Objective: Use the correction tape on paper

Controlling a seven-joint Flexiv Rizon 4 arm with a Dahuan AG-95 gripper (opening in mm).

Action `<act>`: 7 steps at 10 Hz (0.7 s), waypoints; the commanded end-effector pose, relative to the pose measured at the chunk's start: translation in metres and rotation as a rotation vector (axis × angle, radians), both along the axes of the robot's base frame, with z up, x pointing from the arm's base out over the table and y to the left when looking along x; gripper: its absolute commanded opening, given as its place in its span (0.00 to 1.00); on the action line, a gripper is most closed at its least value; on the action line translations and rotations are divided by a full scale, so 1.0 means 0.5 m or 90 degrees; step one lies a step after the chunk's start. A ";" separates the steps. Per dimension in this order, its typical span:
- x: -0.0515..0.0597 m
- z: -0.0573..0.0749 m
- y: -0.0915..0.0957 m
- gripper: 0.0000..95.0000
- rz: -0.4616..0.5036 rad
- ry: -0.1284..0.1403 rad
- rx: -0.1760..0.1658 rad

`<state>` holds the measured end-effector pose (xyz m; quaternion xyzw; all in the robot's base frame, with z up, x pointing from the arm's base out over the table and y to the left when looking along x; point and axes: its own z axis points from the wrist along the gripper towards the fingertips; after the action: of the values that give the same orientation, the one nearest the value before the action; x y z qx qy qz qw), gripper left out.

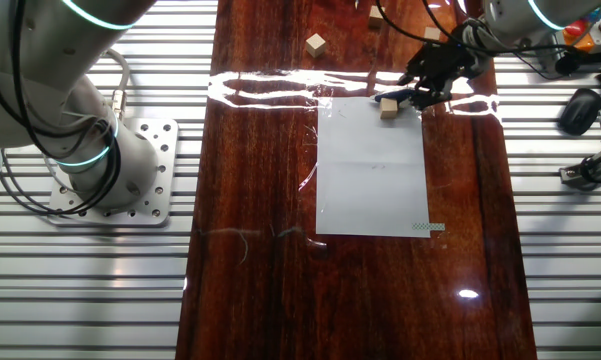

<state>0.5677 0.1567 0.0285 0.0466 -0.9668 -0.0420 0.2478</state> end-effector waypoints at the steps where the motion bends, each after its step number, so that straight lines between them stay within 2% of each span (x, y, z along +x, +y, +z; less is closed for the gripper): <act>1: 0.002 0.000 0.001 0.40 0.003 0.004 0.001; 3: 0.002 0.000 0.001 0.40 0.008 0.014 0.005; 7: -0.005 -0.007 0.002 0.40 0.007 0.019 0.004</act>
<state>0.5653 0.1582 0.0243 0.0519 -0.9622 -0.0444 0.2636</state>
